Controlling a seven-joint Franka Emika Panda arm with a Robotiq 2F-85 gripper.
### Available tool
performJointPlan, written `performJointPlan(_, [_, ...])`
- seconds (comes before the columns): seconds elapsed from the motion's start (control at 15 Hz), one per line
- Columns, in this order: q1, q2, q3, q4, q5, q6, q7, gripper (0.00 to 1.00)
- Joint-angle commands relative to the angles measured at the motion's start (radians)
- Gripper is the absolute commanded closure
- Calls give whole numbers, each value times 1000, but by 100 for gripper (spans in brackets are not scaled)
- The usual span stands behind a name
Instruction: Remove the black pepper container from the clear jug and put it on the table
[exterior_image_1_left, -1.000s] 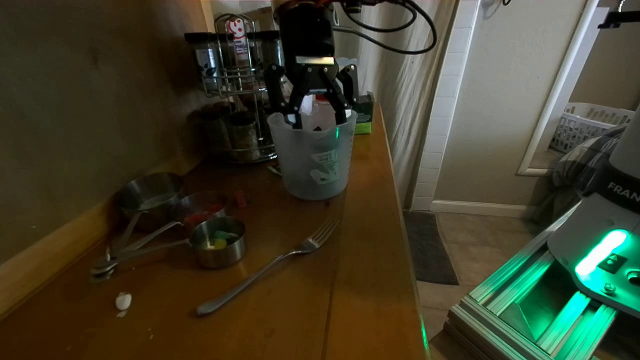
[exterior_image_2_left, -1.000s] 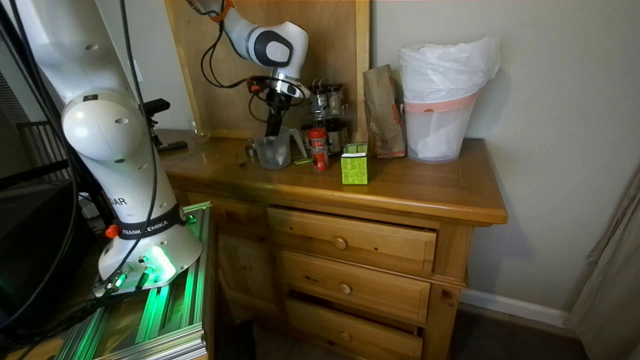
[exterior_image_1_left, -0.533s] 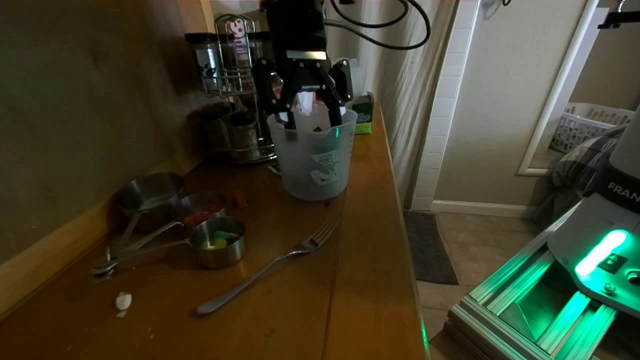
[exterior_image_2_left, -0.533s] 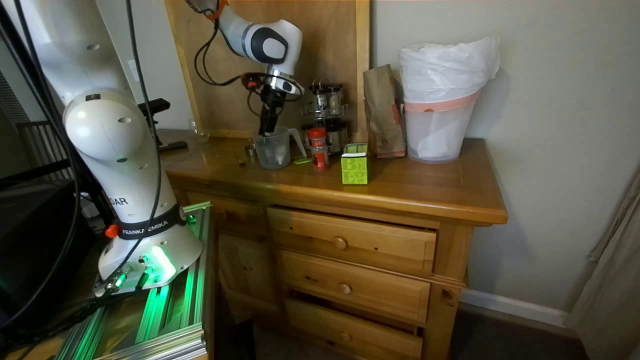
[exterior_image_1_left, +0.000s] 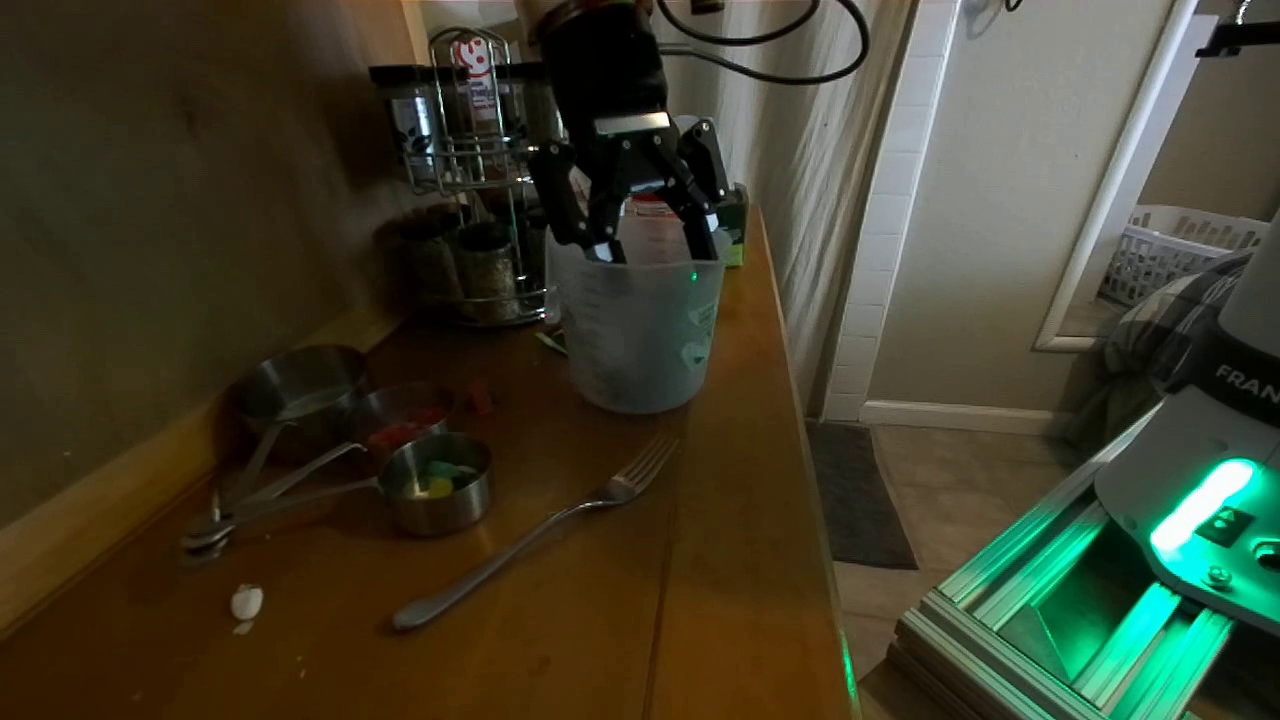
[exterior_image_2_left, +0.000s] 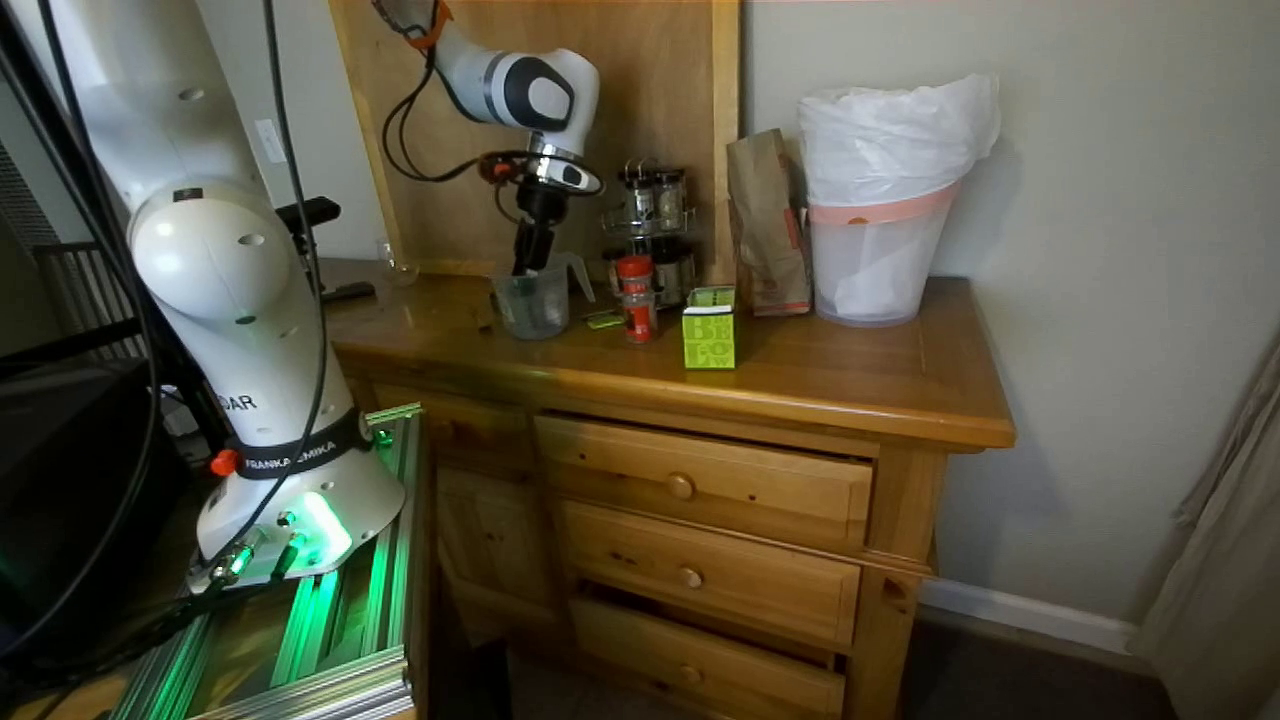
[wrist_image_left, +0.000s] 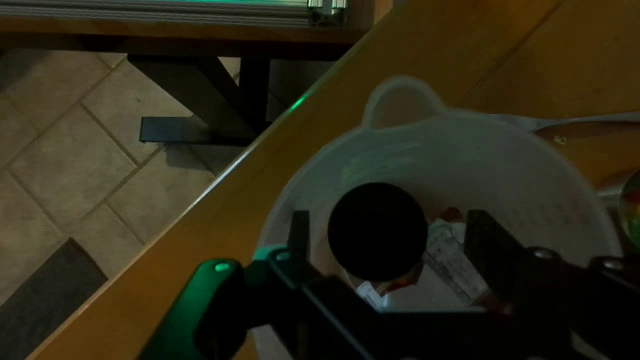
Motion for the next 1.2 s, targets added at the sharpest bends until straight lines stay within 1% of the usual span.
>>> performJointPlan(0.0, [6,41,-5,33,-51,-10,4,26])
performJointPlan(0.07, [6,47,-6,34,-55,-6,-12,35])
performJointPlan(0.13, [6,51,-7,36,-57,-7,-17,47])
performJointPlan(0.27, [7,56,-6,44,-50,-14,-27,64])
performJointPlan(0.33, [9,55,-5,53,-46,-22,-23,70])
performJointPlan(0.4, [10,53,-4,60,-45,-26,-20,74])
performJointPlan(0.73, [26,38,5,100,-57,-47,-5,74])
performJointPlan(1.13, [53,24,22,164,-108,-117,11,74])
